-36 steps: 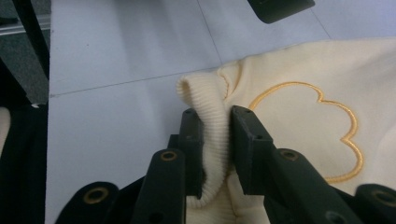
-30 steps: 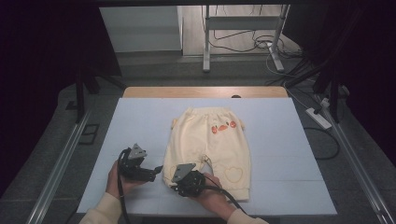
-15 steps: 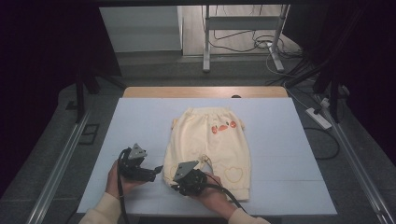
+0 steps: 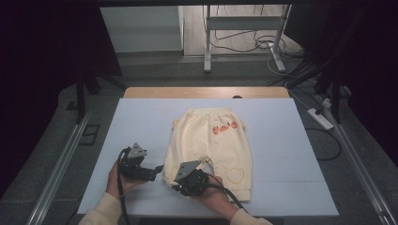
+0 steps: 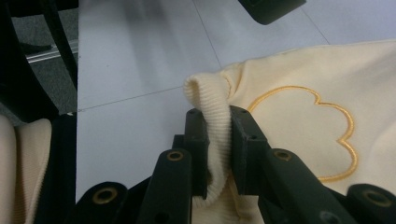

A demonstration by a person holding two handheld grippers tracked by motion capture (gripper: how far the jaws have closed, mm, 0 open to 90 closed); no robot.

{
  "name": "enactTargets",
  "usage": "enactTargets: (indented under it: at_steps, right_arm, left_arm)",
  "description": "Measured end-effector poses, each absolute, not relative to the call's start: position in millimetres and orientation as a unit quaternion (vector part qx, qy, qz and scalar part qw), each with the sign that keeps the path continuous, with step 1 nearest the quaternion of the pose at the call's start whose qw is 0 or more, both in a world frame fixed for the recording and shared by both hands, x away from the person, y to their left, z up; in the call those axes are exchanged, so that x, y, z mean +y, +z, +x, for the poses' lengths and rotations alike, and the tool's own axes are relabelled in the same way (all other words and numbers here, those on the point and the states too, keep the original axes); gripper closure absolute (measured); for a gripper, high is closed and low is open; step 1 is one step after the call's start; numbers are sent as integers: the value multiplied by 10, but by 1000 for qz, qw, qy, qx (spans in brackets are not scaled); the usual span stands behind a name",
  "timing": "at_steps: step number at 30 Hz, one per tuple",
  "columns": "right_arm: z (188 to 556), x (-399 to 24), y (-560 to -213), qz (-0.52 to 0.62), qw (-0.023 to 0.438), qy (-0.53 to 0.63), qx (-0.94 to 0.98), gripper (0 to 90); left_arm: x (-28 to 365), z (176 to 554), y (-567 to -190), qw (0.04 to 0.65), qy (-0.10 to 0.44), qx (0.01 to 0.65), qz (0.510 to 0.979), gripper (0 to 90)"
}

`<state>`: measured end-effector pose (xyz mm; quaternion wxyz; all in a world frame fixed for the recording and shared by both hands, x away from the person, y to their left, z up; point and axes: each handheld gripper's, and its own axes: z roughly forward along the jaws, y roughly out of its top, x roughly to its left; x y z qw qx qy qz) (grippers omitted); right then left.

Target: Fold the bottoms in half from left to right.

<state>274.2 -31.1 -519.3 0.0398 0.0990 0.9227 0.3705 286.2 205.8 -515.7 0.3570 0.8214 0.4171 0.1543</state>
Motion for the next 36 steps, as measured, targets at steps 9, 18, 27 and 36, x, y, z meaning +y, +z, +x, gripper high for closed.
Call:
enactTargets:
  at_steps: [9, 18, 27, 36]
  right_arm:
    - [2751, -318, -5187, 101, 33, 375, 921, 780]
    - [2754, -323, -5180, 102, 32, 376, 920, 780]
    - [2757, -324, -5174, 103, 30, 377, 920, 780]
    - [2759, -324, -5174, 102, 30, 377, 920, 779]
  left_arm:
    - [2035, 2949, -5152, 364, 144, 418, 820, 74]
    - [2006, 3114, -5135, 371, 133, 422, 816, 80]
    - [1955, 3303, -5103, 380, 125, 423, 813, 98]
    - [1942, 3459, -5088, 380, 117, 422, 815, 103]
